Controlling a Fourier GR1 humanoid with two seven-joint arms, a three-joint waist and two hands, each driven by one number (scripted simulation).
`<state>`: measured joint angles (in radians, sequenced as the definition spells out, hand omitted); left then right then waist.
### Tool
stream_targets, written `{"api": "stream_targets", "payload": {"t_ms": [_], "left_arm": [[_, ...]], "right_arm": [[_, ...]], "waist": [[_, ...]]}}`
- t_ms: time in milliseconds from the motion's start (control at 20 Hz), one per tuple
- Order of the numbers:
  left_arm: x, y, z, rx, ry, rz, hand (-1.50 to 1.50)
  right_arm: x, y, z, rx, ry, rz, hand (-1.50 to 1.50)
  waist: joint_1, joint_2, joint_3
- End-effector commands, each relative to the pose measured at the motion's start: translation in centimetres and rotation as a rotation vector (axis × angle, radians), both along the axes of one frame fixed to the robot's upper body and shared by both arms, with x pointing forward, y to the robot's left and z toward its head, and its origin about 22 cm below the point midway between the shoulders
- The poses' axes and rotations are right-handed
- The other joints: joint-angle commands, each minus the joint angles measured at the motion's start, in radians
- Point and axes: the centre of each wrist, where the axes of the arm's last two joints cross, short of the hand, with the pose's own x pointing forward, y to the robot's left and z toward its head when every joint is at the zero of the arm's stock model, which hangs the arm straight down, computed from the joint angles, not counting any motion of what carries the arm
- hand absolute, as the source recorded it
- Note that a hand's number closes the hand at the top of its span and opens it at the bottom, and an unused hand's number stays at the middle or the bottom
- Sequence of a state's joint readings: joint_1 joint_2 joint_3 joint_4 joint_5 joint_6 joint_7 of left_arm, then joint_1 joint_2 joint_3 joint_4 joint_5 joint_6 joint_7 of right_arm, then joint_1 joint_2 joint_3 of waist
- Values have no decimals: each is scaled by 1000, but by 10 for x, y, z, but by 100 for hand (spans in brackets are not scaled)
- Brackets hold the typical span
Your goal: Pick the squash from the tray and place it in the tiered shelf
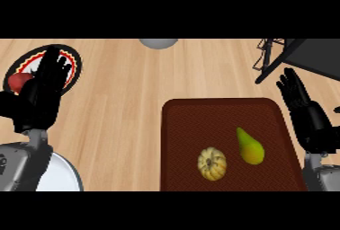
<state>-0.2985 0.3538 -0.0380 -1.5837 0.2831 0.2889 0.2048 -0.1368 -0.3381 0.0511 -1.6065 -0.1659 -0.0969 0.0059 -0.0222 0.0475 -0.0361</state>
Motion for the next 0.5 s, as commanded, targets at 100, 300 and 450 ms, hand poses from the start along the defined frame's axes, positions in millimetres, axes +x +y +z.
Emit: {"api": "stream_targets", "payload": {"t_ms": [100, 300, 450], "left_arm": [[-6, -21, -40, 107, 50, -83, 0], [-13, -17, -47, 143, 102, -122, 0], [-14, -8, -47, 199, 99, -98, 0]], "right_arm": [[-1, 23, 17, -264, 28, -196, -150], [1, 66, 43, 342, -56, -278, -150], [-16, -51, 6, -655, 44, -523, 150]], "waist": [[4, -48, 29], [-28, -72, 62], [-92, -38, -7]]}}
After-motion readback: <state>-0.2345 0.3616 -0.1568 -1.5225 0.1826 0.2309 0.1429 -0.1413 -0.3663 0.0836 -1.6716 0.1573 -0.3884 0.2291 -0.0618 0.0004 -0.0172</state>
